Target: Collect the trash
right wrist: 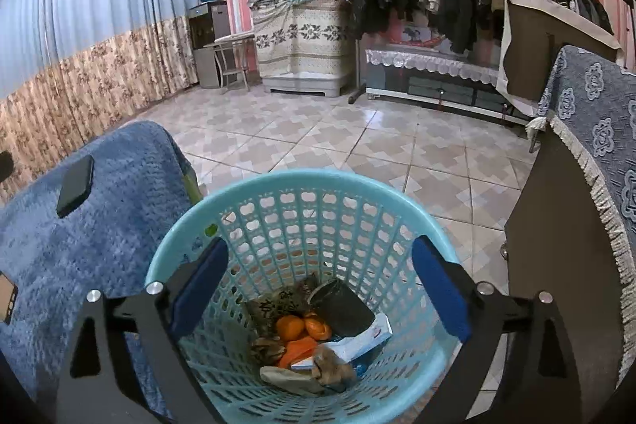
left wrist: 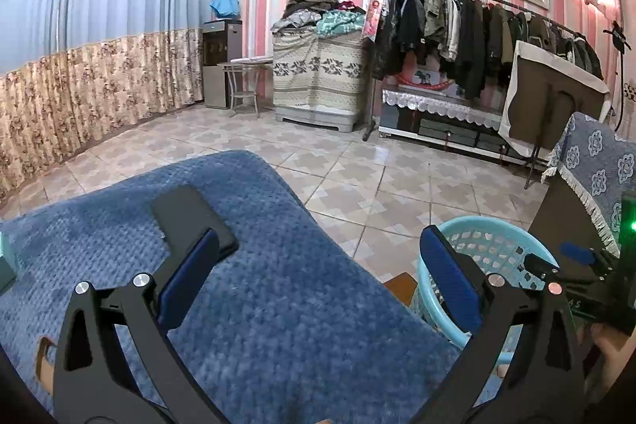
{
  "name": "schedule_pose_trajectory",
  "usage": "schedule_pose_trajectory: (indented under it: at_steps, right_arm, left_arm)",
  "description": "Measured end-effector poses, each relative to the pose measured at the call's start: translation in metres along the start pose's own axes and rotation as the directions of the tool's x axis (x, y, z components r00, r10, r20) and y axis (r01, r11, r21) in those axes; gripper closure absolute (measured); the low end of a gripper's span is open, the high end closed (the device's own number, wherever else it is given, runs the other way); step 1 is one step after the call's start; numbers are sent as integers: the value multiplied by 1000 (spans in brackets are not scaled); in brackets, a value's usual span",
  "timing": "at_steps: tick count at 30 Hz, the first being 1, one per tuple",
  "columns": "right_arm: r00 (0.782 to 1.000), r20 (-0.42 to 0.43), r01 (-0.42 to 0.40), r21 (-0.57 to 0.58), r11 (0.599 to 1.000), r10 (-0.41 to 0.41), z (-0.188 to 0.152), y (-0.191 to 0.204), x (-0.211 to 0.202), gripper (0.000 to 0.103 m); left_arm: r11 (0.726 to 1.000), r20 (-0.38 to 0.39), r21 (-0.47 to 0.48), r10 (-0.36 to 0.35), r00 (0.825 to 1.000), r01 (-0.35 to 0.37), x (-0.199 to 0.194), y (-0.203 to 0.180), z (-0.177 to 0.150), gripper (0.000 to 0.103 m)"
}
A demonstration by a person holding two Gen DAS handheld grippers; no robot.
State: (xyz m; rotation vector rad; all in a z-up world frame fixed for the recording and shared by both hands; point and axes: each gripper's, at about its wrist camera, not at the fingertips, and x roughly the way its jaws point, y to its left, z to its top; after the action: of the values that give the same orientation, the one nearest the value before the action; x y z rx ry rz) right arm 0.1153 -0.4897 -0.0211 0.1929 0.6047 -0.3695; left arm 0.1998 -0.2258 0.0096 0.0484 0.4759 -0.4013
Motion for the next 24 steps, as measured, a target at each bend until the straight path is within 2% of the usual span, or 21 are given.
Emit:
schedule_pose_trajectory:
  at_steps: [1, 7, 16, 24]
  right_arm:
    - [1000, -2, 3, -2, 1000, -3, -1, 2, -4, 5]
    - [1000, 12, 5, -14, 1000, -5, -5, 9, -29, 4]
    - [996, 13, -88, -49, 995, 89, -25, 40, -70, 4]
    - [985, 58, -159, -82, 984, 164, -35, 72, -110, 4]
  left_arm:
    - [1000, 4, -1, 2, 1000, -2, -5, 2, 0, 5]
    - [1000, -15, -21, 14, 1000, -14, -35, 13, -8, 5]
    - [998, -8, -55, 34, 999, -35, -89, 33, -31, 5]
    - [986, 19, -82, 144, 989, -142, -132, 51, -48, 5]
